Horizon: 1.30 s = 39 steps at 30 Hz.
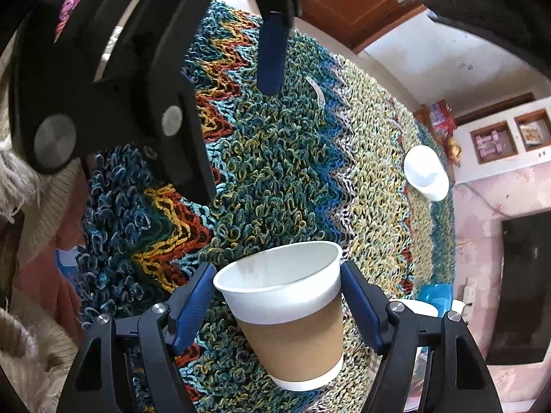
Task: Flip cup upright
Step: 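Lift the brown-sleeved cup and rotate it rim-up with the right gripper, then lower the upright cup onto the blanket with the right gripper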
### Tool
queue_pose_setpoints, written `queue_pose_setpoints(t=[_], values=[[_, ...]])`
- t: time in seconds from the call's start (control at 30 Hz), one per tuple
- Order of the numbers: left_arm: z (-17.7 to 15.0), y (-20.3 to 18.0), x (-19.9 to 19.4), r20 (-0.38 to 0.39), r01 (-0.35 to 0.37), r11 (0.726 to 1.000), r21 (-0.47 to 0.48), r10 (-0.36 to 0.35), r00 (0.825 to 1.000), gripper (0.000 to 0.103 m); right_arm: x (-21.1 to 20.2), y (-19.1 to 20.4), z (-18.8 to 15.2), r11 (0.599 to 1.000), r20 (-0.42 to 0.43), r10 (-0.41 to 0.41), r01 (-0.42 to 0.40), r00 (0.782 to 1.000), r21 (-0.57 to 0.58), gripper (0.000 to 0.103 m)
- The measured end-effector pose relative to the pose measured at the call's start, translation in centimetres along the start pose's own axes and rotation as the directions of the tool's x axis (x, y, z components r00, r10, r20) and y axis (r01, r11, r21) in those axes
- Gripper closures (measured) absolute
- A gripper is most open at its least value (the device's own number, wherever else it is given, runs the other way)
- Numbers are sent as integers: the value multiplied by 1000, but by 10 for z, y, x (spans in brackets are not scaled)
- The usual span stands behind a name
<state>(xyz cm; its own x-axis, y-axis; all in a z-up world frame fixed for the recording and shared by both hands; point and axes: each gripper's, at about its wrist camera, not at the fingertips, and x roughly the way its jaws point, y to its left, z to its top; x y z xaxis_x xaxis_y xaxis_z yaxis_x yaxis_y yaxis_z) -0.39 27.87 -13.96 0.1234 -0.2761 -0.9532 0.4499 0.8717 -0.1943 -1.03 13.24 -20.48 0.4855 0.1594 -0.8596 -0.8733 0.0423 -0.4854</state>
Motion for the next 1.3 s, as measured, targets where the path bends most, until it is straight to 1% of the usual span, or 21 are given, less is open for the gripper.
queue_pose_setpoints(t=[0.13, 0.23, 0.33, 0.4, 0.43, 0.5, 0.57, 0.6, 0.63, 0.67, 0.73, 0.77, 0.87, 0.9, 0.97, 1.0, 1.07, 1.1, 1.13, 1.23, 1.3], values=[[-6, 12, -8, 12, 11, 1000, -17, -11, 1000, 8, -5, -16, -2, 994, 9, 60, -60, 998, 93, 30], [-8, 18, -15, 23, 15, 1000, -22, -15, 1000, 8, -11, -33, -7, 973, 47, 91, -99, 995, 207, 31], [-7, 23, -23, 37, 16, 999, -31, -15, 999, 8, -18, -51, -13, 930, 102, 111, -140, 989, 340, 31], [-7, 27, -29, 51, 19, 999, -37, -17, 999, 8, -21, -64, -19, 881, 147, 106, -162, 983, 445, 30], [1, 28, -30, 57, 20, 999, -41, -18, 998, 8, -22, -69, -21, 853, 167, 105, -175, 980, 491, 30], [1, 27, -33, 73, 16, 999, -47, -13, 997, 8, -22, -80, -29, 770, 219, 88, -206, 972, 604, 30], [0, 27, -36, 89, 9, 998, -54, -4, 996, 8, -19, -87, -37, 684, 251, 53, -218, 967, 696, 30], [0, 27, -36, 95, 4, 998, -58, 1, 995, 8, -17, -91, -39, 652, 259, 38, -220, 965, 726, 30], [4, 20, -35, 103, -5, 998, -63, 11, 995, 8, -16, -93, -44, 602, 271, 11, -222, 963, 767, 30], [5, 20, -37, 110, -12, 998, -68, 20, 994, 8, -15, -95, -50, 537, 294, -25, -235, 956, 810, 30], [12, 14, -38, 126, -24, 996, -82, 34, 991, 8, -15, -97, -60, 451, 319, -80, -252, 944, 856, 30], [12, 14, -39, 132, -21, 996, -88, 32, 991, 8, -16, -98, -64, 405, 336, -117, -264, 935, 876, 30], [17, 14, -37, 150, -1, 994, -112, 18, 989, 8, -15, -102, -76, 289, 381, -206, -316, 901, 904, 30], [18, 14, -38, 154, 7, 993, -119, 11, 988, 8, -14, -101, -80, 255, 398, -237, -339, 886, 906, 30], [22, 15, -37, 162, 11, 991, -133, 11, 987, 8, -11, -99, -83, 213, 407, -257, -359, 876, 908, 30], [23, 15, -35, 163, 11, 991, -135, 11, 987, 8, -8, -97, -85, 202, 413, -250, -370, 876, 907, 30], [24, 15, -32, 161, 7, 990, -137, 15, 987, 8, -1, -92, -86, 190, 399, -225, -362, 889, 913, 30], [24, 13, -32, 156, 4, 991, -133, 17, 988, 8, -3, -90, -88, 192, 408, -234, -370, 882, 909, 29], [23, 13, -31, 157, -2, 991, -131, 23, 987, 8, -5, -88, -90, 193, 403, -233, -364, 885, 911, 29], [22, 11, -30, 157, 0, 992, -128, 20, 987, 8, -10, -83, -91, 217, 399, -209, -355, 893, 909, 29], [21, 11, -30, 159, 7, 991, -134, 15, 987, 8, -15, -76, -90, 245, 389, -193, -340, 901, 908, 29]])
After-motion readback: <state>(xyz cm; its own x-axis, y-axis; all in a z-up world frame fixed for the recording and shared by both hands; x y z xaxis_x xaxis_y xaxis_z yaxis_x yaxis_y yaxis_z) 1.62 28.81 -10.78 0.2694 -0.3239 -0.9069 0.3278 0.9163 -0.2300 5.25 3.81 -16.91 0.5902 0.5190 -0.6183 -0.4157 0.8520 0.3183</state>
